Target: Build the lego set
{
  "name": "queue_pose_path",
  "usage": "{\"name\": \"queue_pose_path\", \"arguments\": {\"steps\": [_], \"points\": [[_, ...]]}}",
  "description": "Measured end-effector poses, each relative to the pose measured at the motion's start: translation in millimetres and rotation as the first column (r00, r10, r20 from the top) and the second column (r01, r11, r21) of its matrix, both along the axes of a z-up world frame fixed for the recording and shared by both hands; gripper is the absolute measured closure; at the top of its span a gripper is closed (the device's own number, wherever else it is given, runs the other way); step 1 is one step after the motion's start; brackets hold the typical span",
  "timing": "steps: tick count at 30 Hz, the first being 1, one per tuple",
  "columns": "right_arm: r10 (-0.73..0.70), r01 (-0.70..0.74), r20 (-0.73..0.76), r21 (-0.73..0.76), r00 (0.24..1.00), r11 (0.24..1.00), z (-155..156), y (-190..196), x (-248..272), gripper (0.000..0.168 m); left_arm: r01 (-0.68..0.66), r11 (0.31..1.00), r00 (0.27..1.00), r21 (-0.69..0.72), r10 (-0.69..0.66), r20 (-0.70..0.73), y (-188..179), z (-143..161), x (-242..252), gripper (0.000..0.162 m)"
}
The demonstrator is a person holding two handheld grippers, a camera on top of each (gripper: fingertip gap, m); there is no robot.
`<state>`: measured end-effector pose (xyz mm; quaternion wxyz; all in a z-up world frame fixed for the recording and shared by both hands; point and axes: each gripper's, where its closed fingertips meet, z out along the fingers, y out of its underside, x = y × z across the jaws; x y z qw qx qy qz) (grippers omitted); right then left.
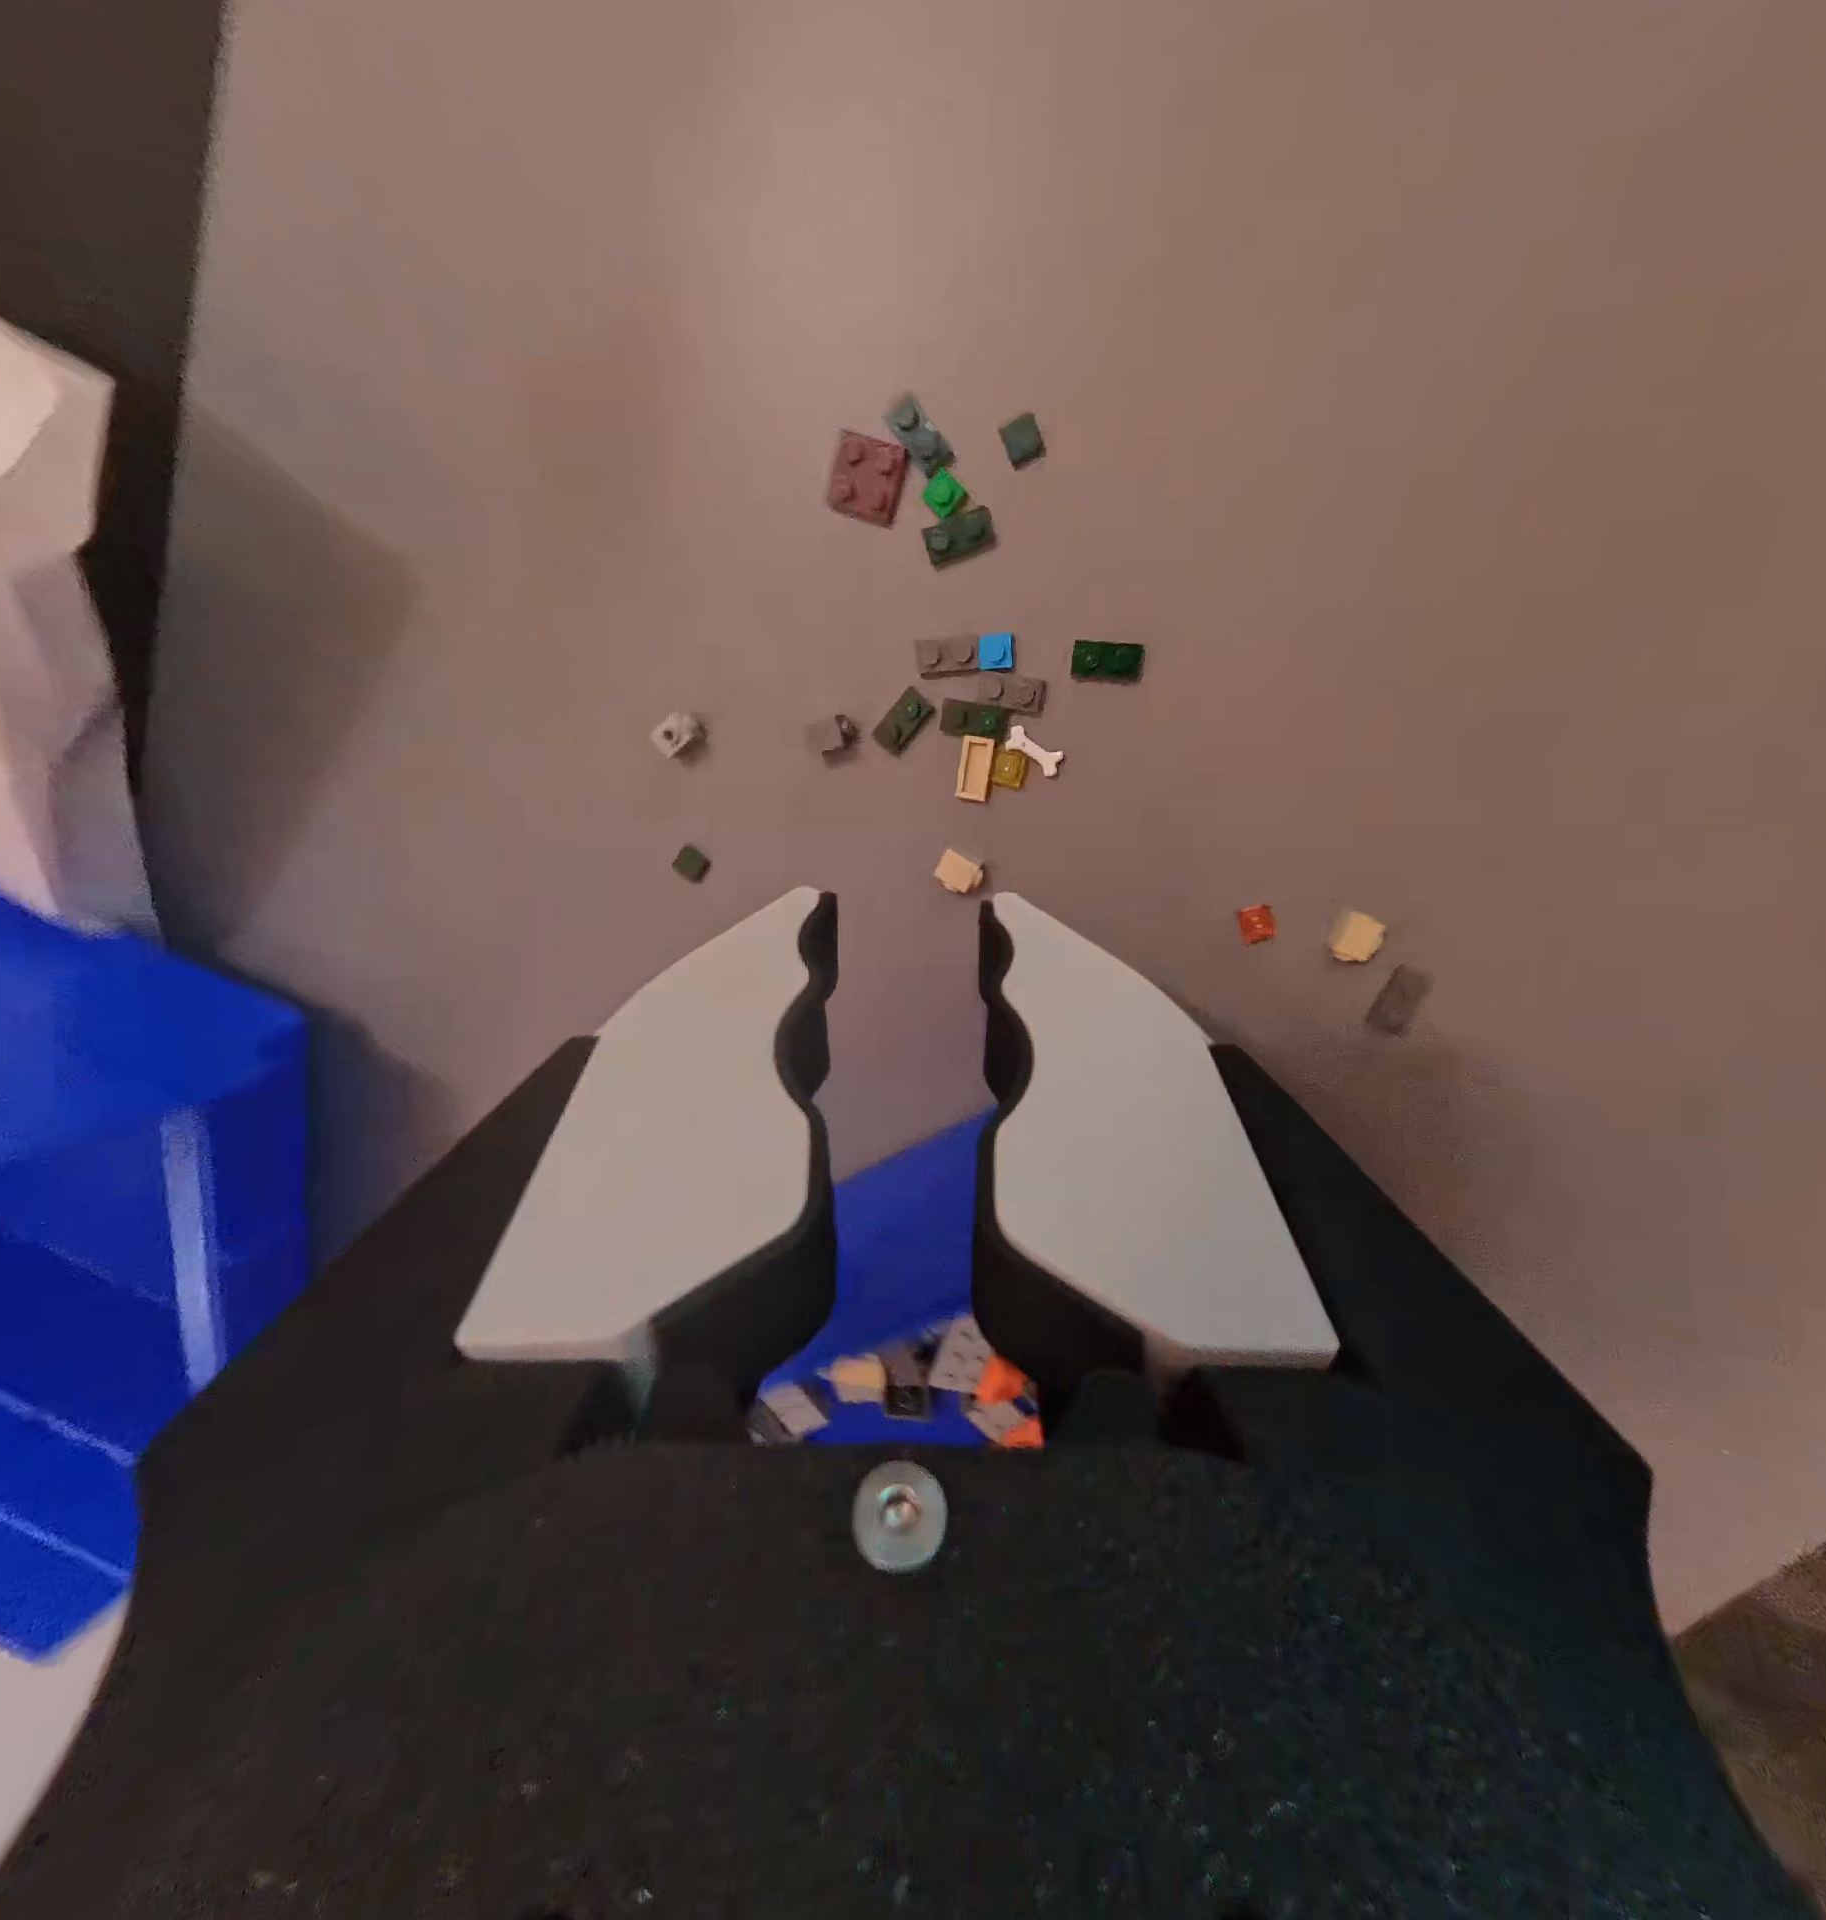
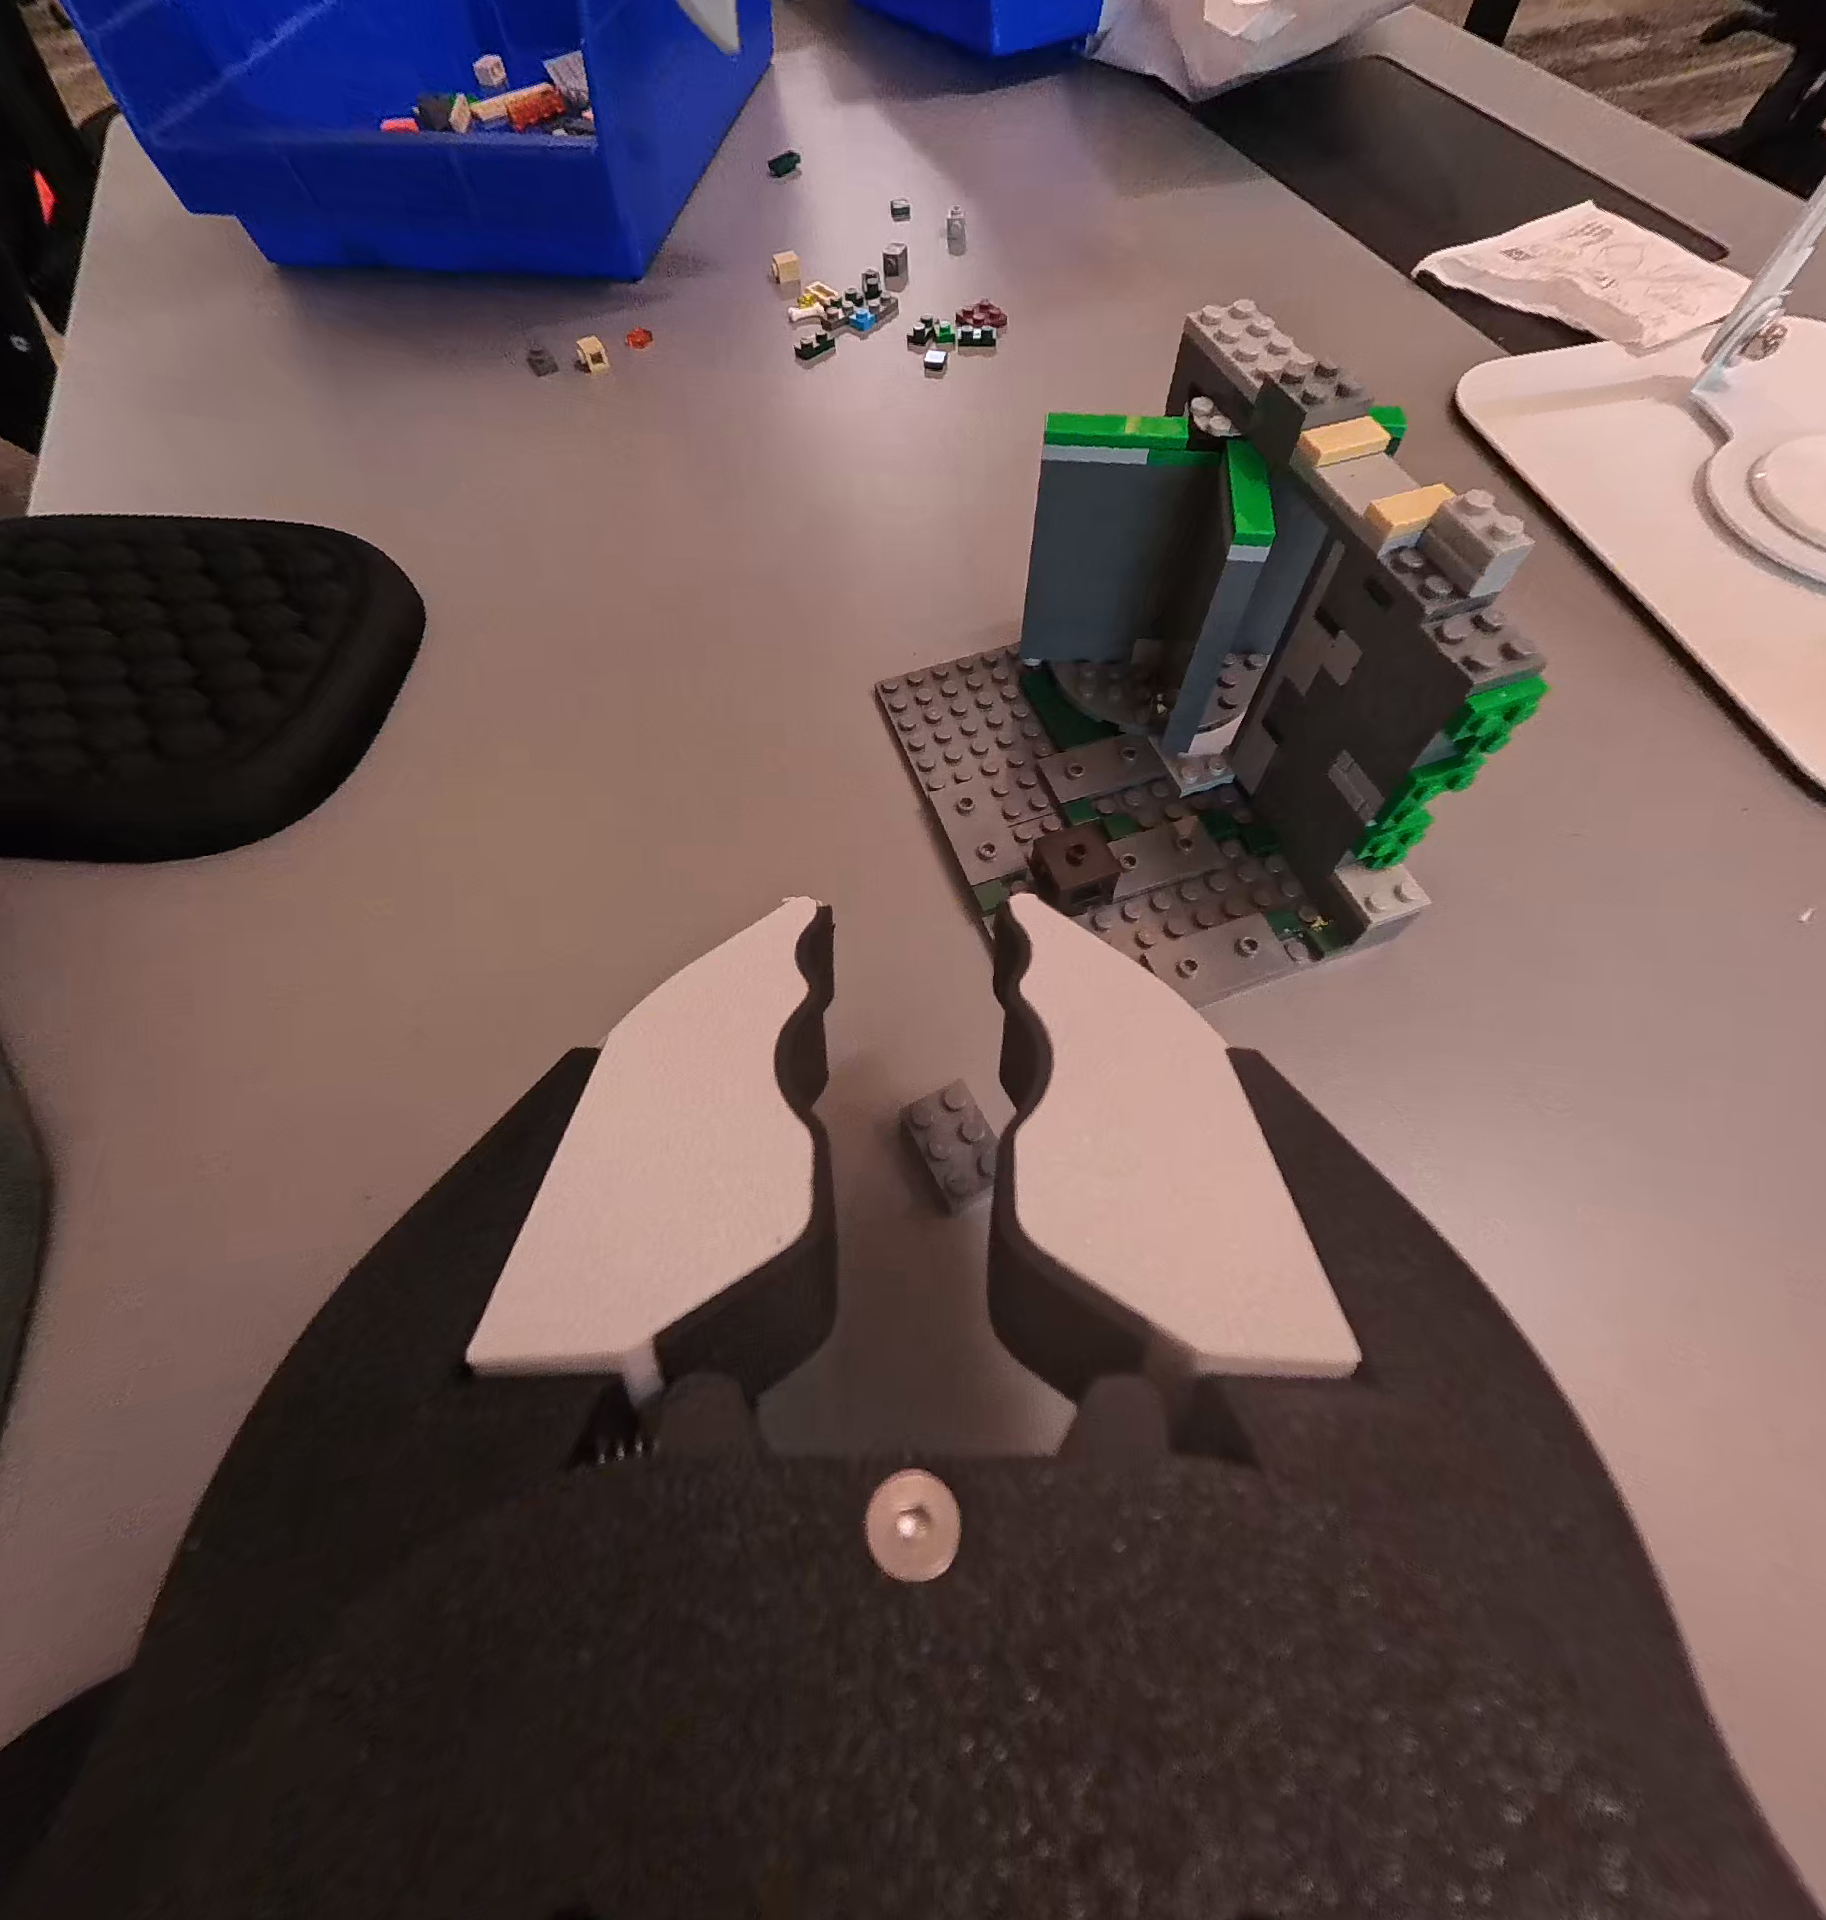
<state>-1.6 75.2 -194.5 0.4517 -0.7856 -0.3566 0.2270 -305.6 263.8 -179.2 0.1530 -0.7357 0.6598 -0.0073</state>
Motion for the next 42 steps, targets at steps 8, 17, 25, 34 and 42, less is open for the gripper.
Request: {"name": "queue_pose_path", "arguments": {"steps": [8, 17, 25, 34, 42], "points": [[0.003, -0.003, -0.005, -0.001, 1.0, 1.0, -2.5, 0.1, 0.3, 0.14, 0.231, 0.972, 0.968, -0.053, -0.235, -0.087, 19.1, -50.2, 19.4, 0.146], [-0.004, 0.004, -0.014, -0.013, 1.0, 1.0, -5.4, 1.1, 1.2, 0.14, 0.317, 0.941, 0.936, -0.12, -0.331, -0.122, 16.6, -73.8, 22.3, 0.143], [0.001, -0.001, -0.014, -0.02, 1.0, 1.0, -7.8, -0.1, -0.9, 0.141, 0.313, 0.93, 0.935, -0.19, -0.337, -0.108, 12.7, -74.8, 22.1, 0.153], [0.015, -0.015, -0.014, -0.003, 1.0, 1.0, -3.8, -3.1, -3.4, 0.141, 0.238, 0.963, 0.97, -0.13, -0.243, -0.024, -5.6, -58.3, 38.8, 0.154], [0.033, -0.033, -0.001, 0.004, 0.999, 0.999, -5.8, -5.5, -8.6, 0.141, 0.353, 0.927, 0.935, -0.125, -0.353, 0.024, -92.9, -39.6, 124.1, 0.155]]}}
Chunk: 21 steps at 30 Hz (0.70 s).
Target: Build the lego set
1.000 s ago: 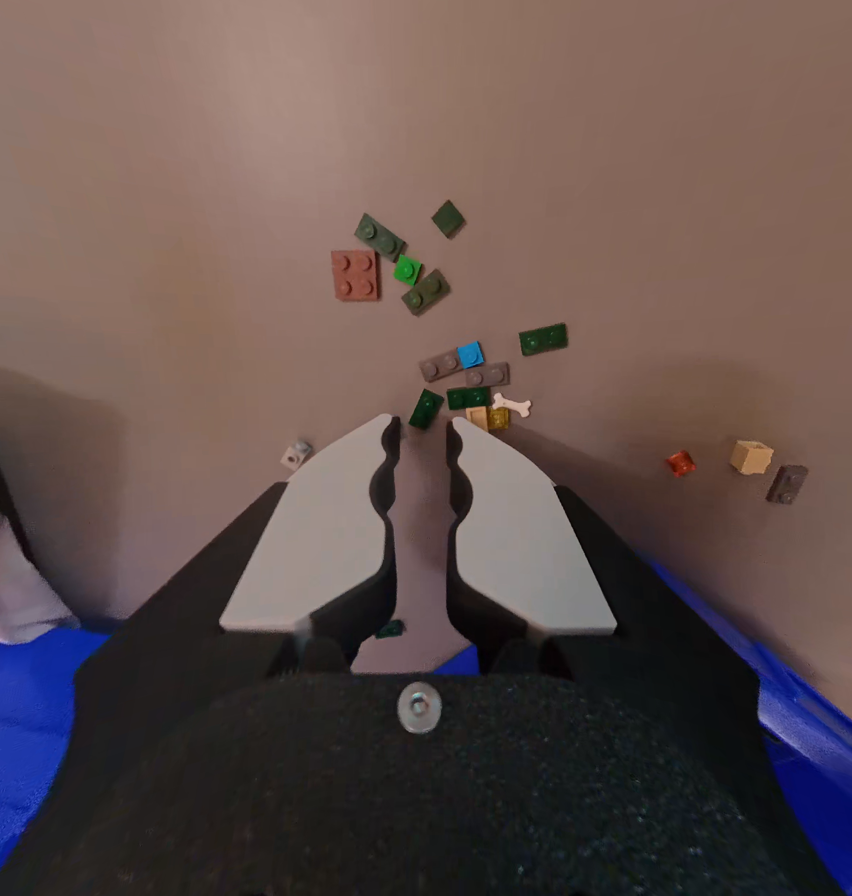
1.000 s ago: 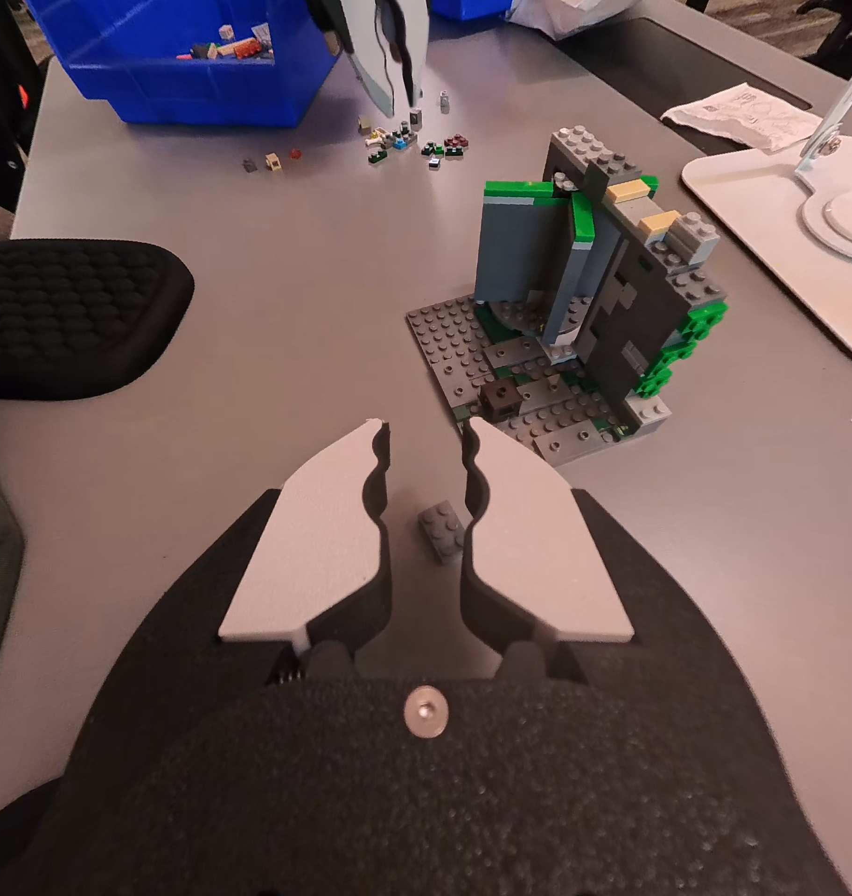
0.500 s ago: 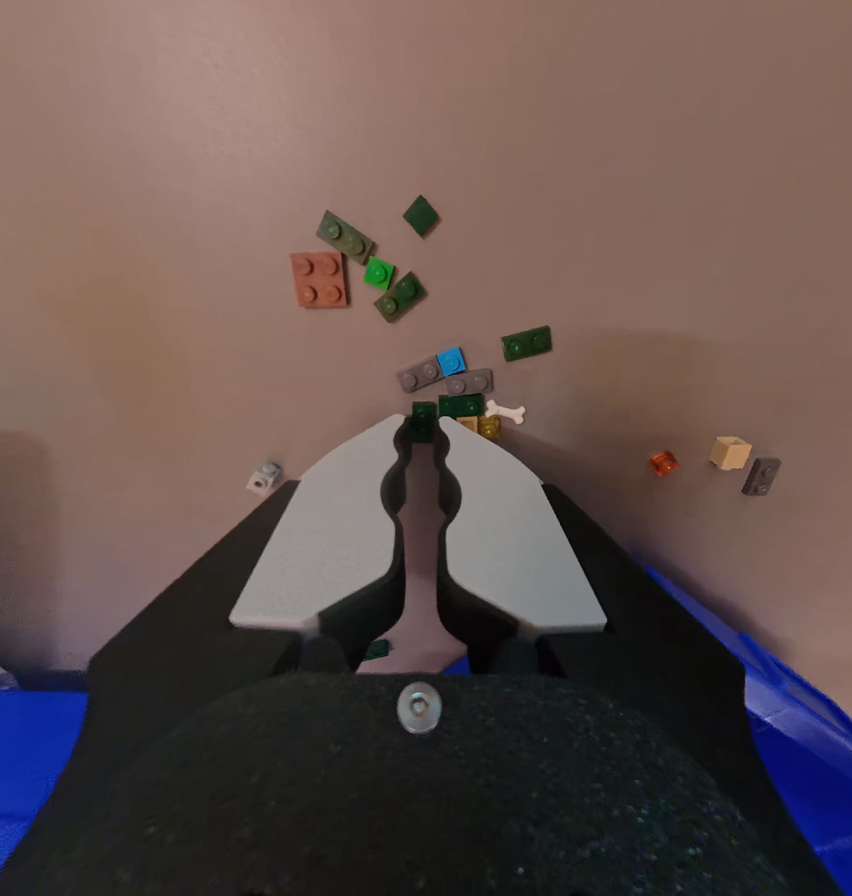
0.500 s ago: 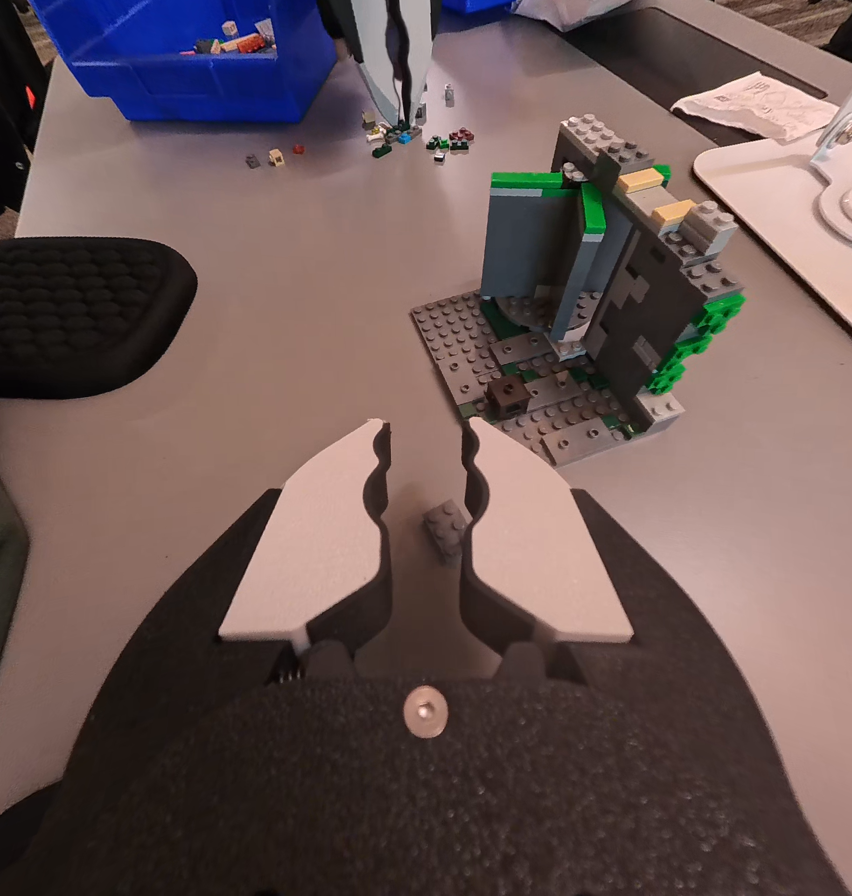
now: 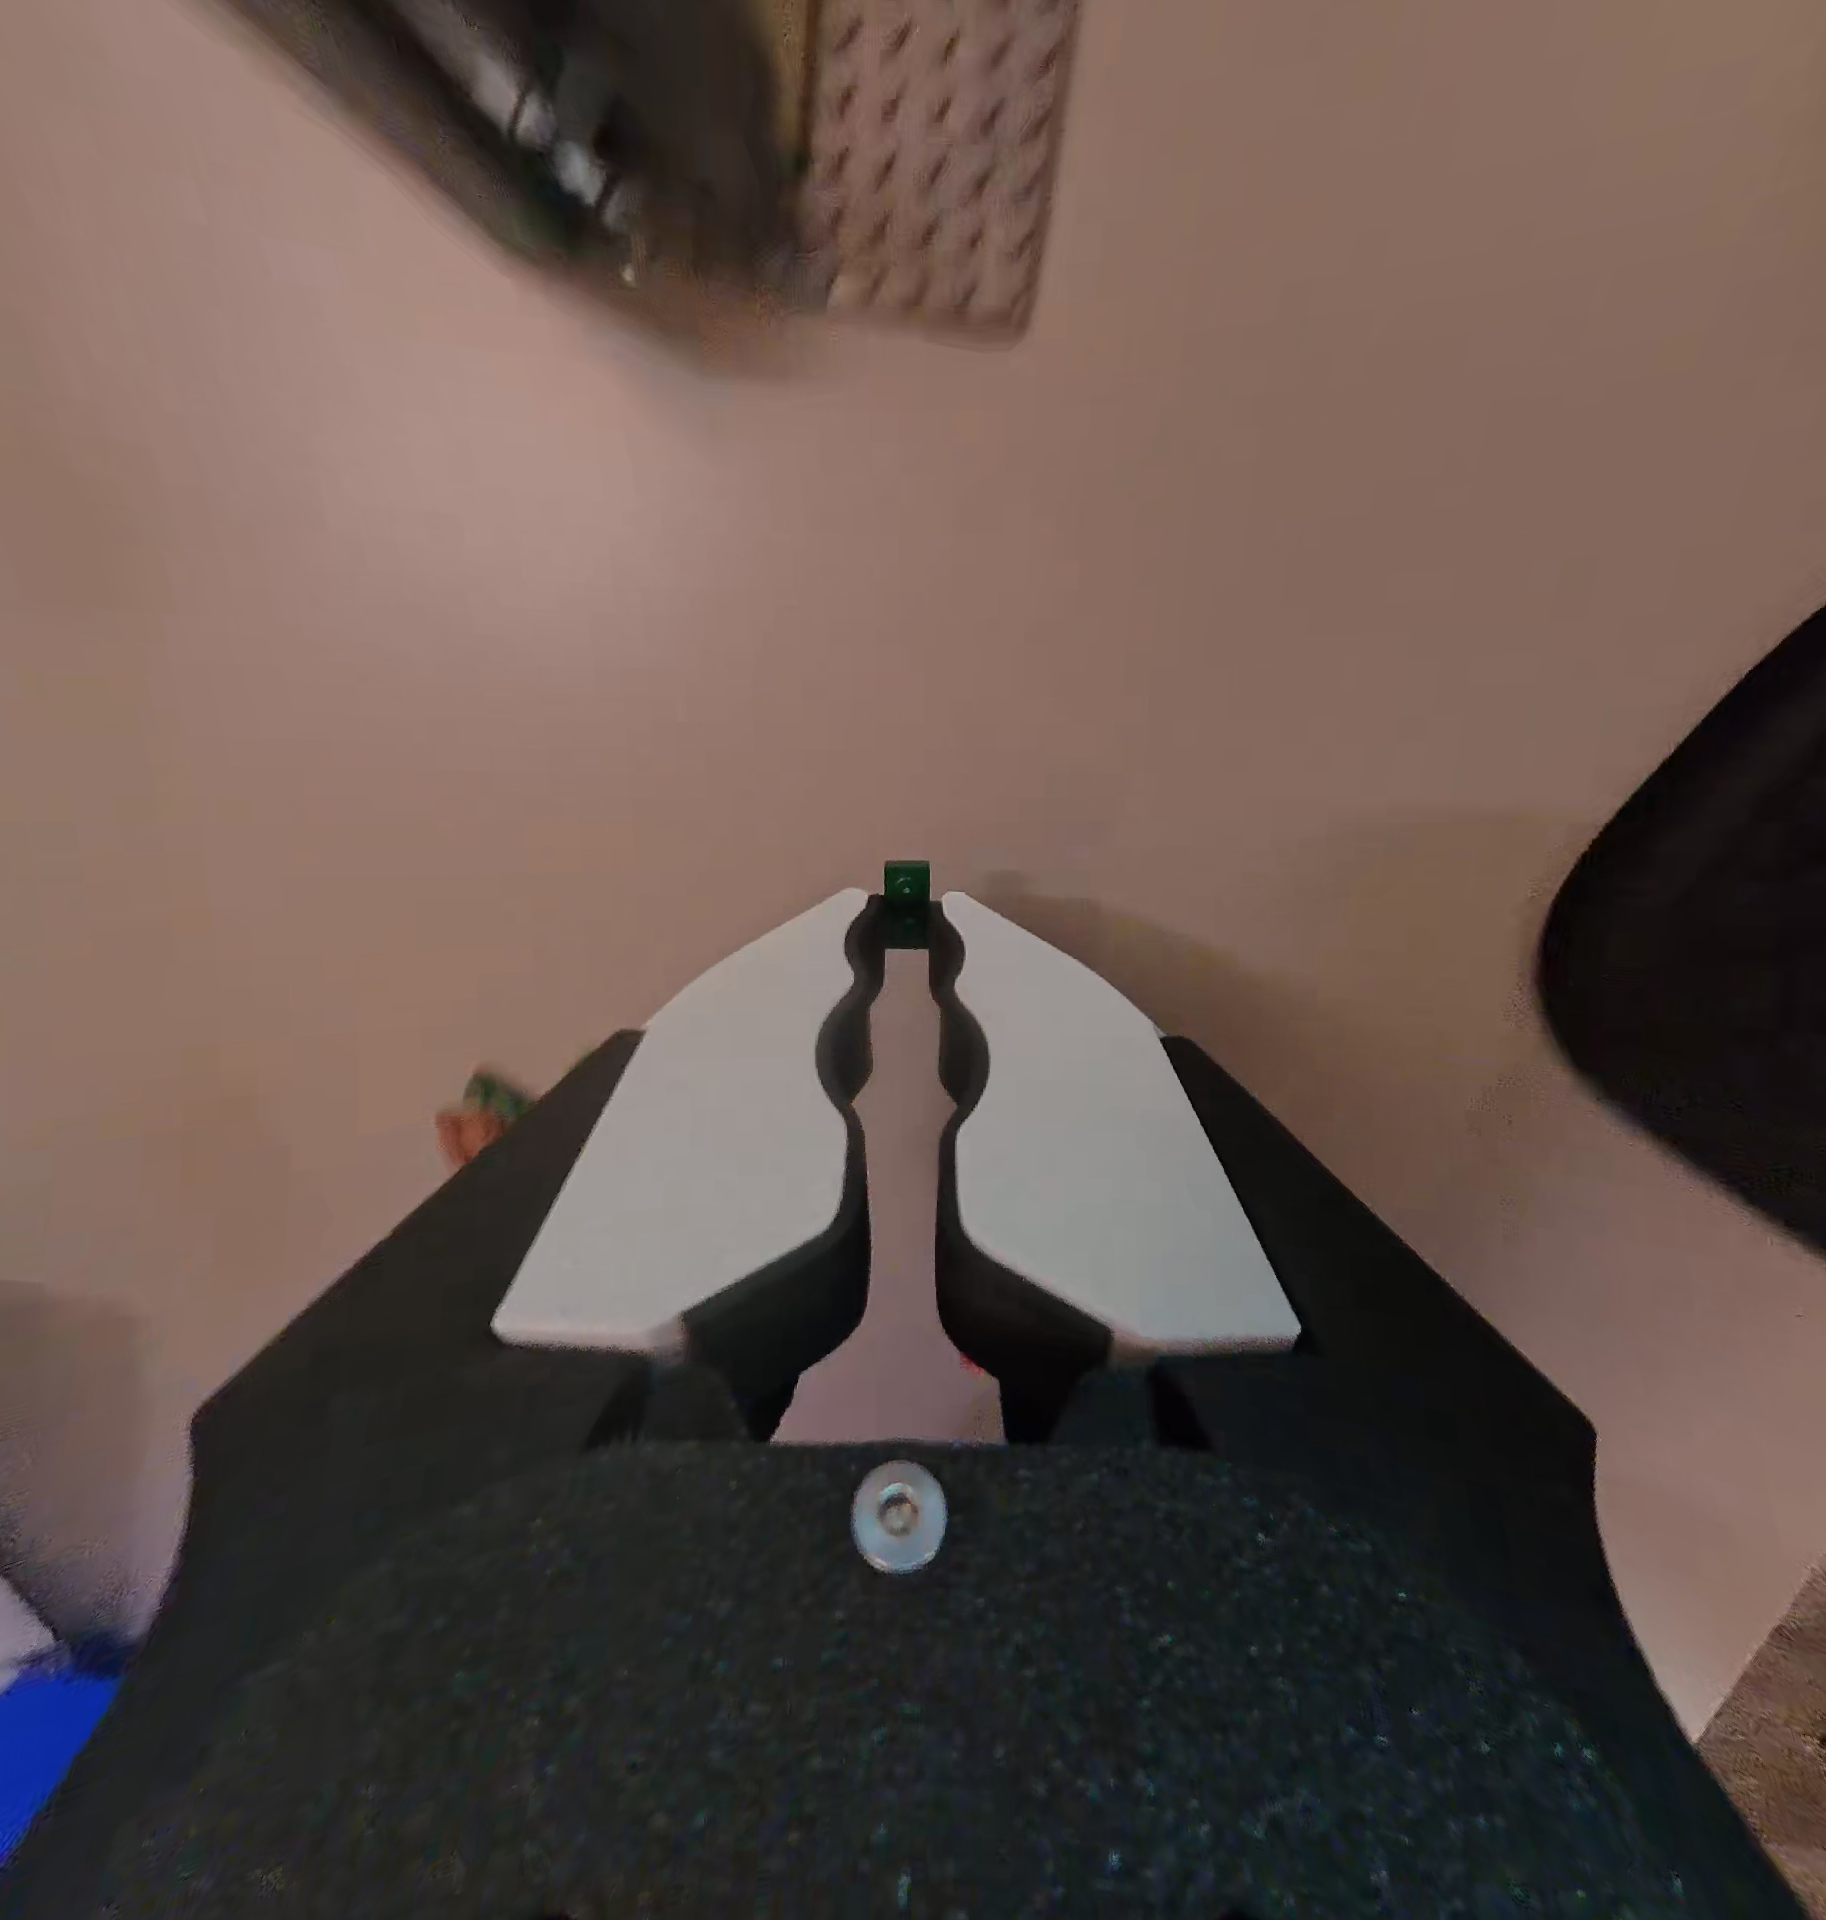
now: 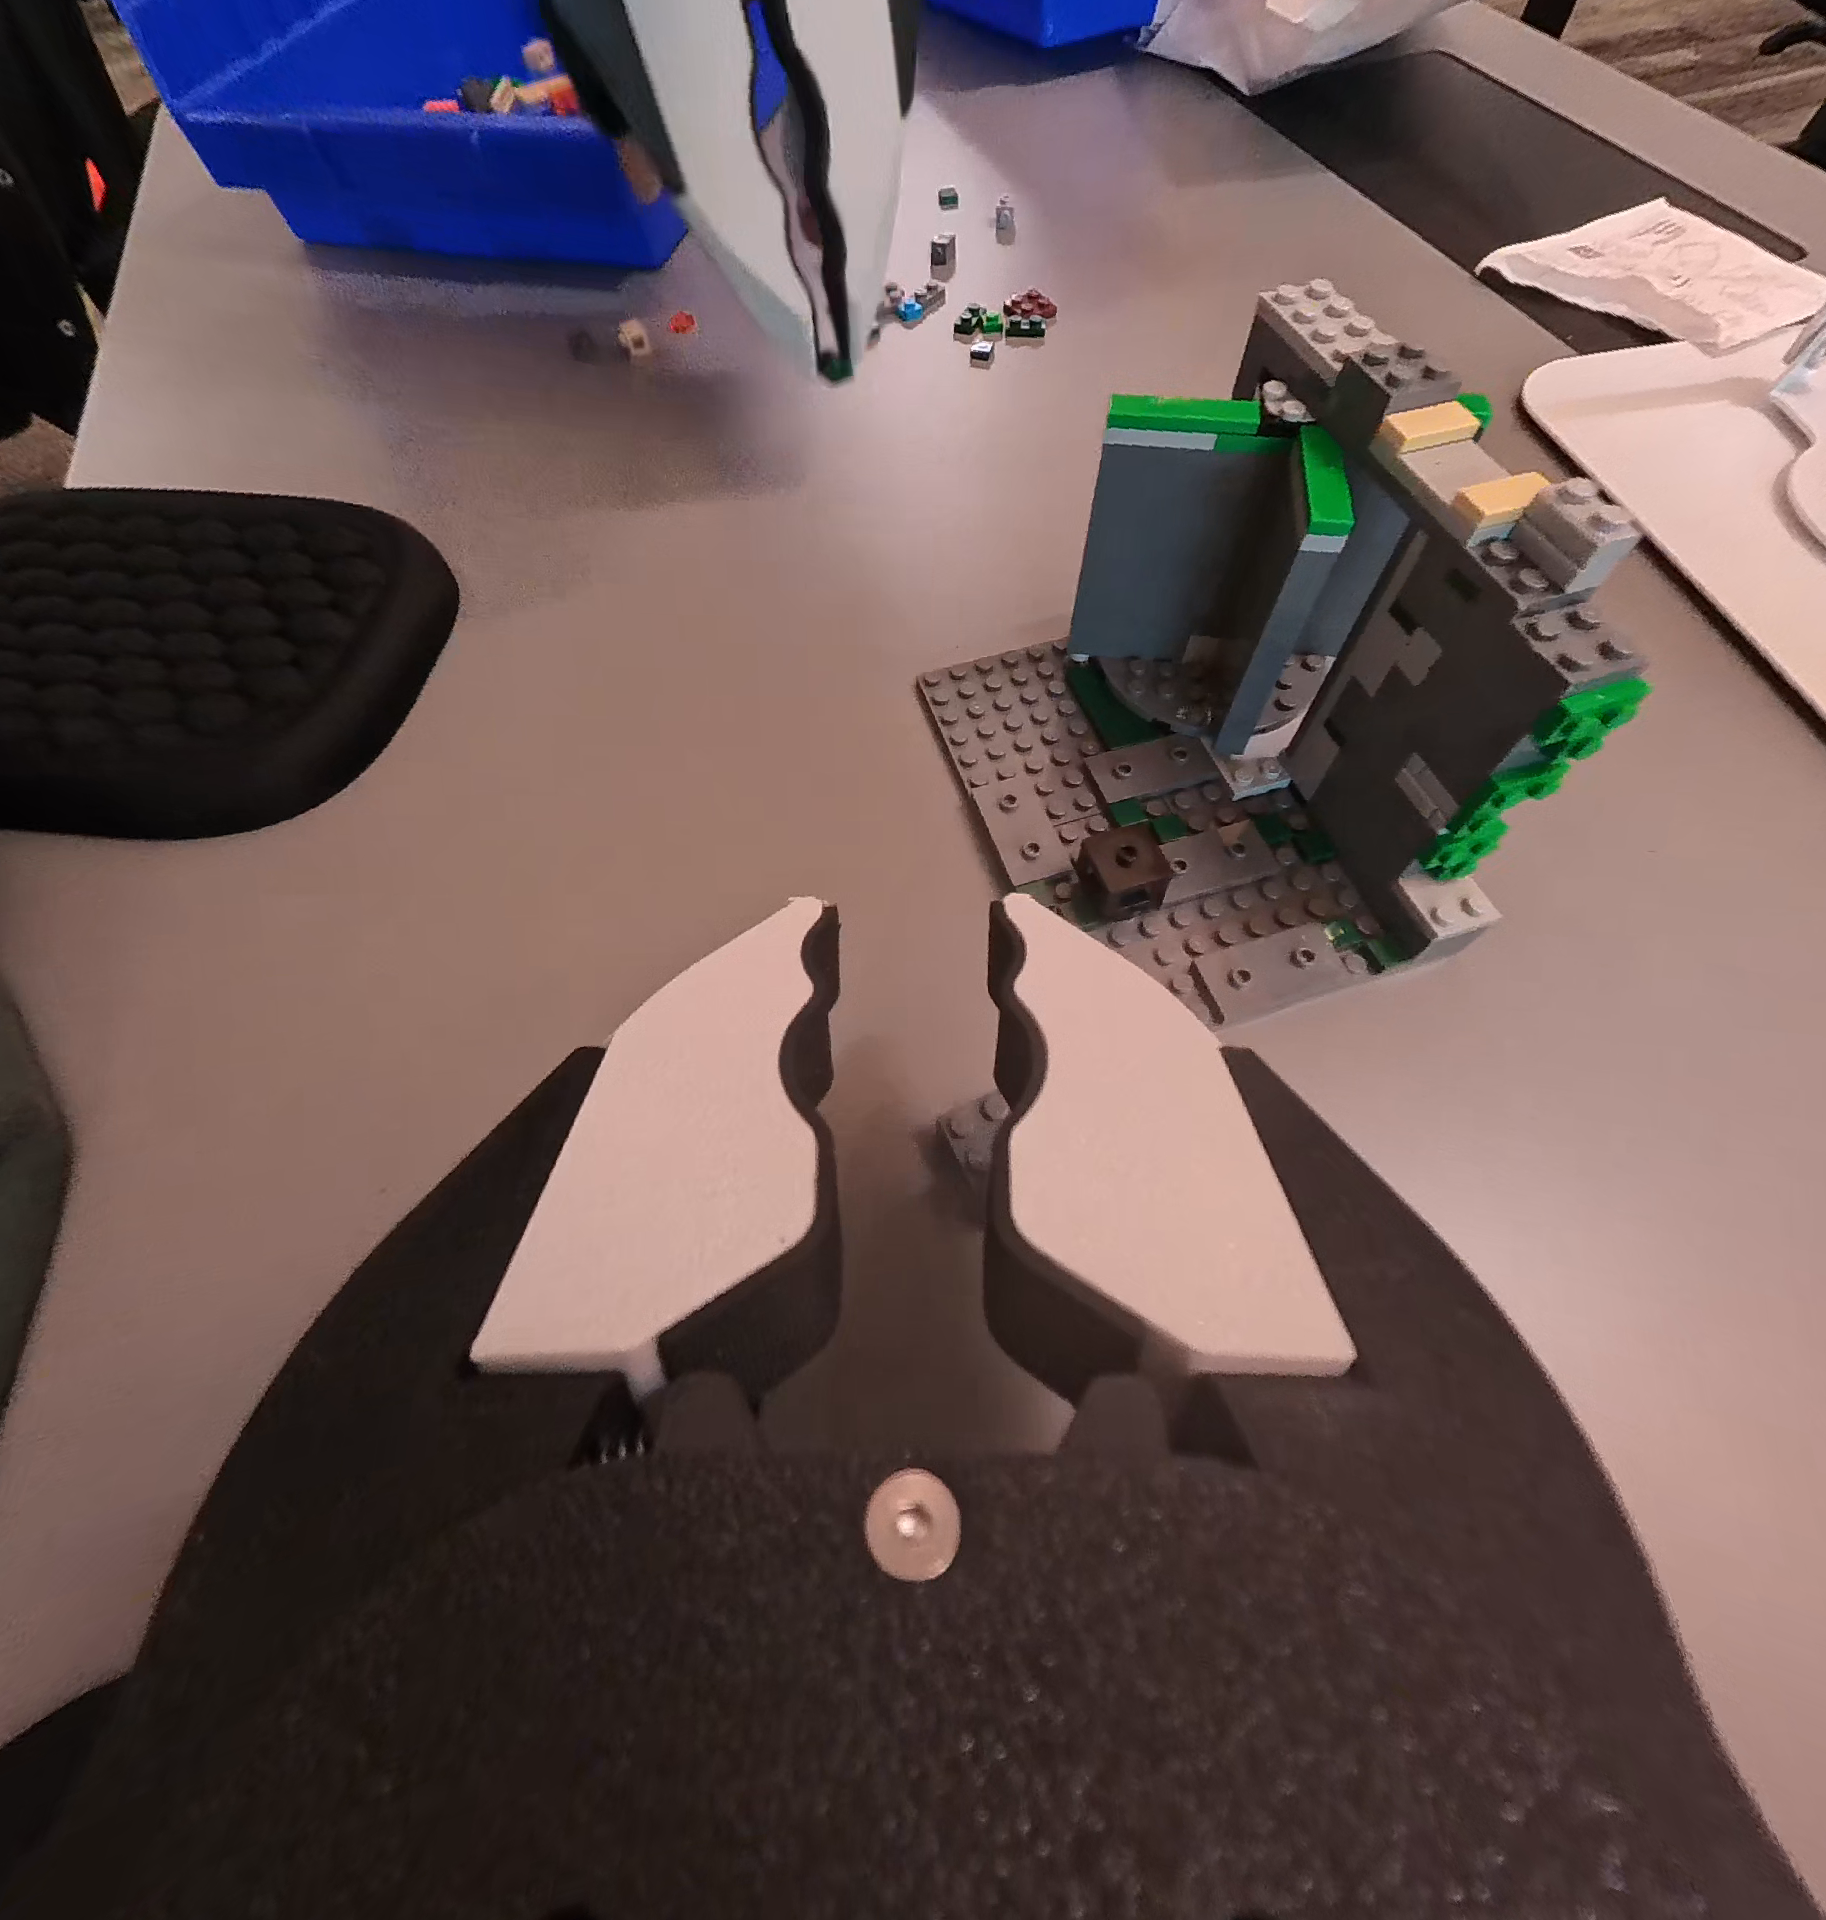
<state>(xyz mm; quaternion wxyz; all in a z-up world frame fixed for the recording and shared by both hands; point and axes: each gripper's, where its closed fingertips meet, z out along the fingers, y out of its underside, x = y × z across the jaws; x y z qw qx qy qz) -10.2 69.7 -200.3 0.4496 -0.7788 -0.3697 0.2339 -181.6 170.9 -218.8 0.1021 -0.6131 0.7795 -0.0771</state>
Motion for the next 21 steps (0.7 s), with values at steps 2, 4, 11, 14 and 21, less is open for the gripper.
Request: {"name": "queue_pose_path", "arguments": {"steps": [2, 4, 11, 14, 21], "points": [[-0.005, 0.005, 0.009, 0.006, 1.0, 1.0, -0.1, -0.6, 1.3, 0.141, 0.033, 0.999, 0.999, -0.002, -0.033, 0.002, -21.1, -5.2, 24.0, 0.155], [-0.008, 0.008, 0.011, 0.006, 1.0, 1.0, 0.2, -1.2, 2.6, 0.141, 0.062, 0.998, 0.998, -0.021, -0.062, 0.006, -40.4, -11.4, 45.3, 0.154], [-0.02, 0.02, 0.006, 0.026, 1.0, 0.999, 6.2, -0.4, 7.6, 0.142, 0.091, 0.992, 0.996, -0.084, -0.091, 0.01, -74.8, -28.9, 88.3, 0.155], [-0.028, 0.028, 0.0, 0.032, 1.0, 0.999, 7.9, 0.0, 10.7, 0.142, 0.091, 0.992, 0.996, -0.086, -0.091, 0.008, -78.8, -33.2, 92.1, 0.154], [-0.058, 0.06, -0.036, 0.044, 0.998, 0.997, 16.1, 3.8, 20.7, 0.142, 0.084, 0.992, 0.996, -0.095, -0.08, 0.044, -84.0, -34.2, 96.3, 0.144]]}}
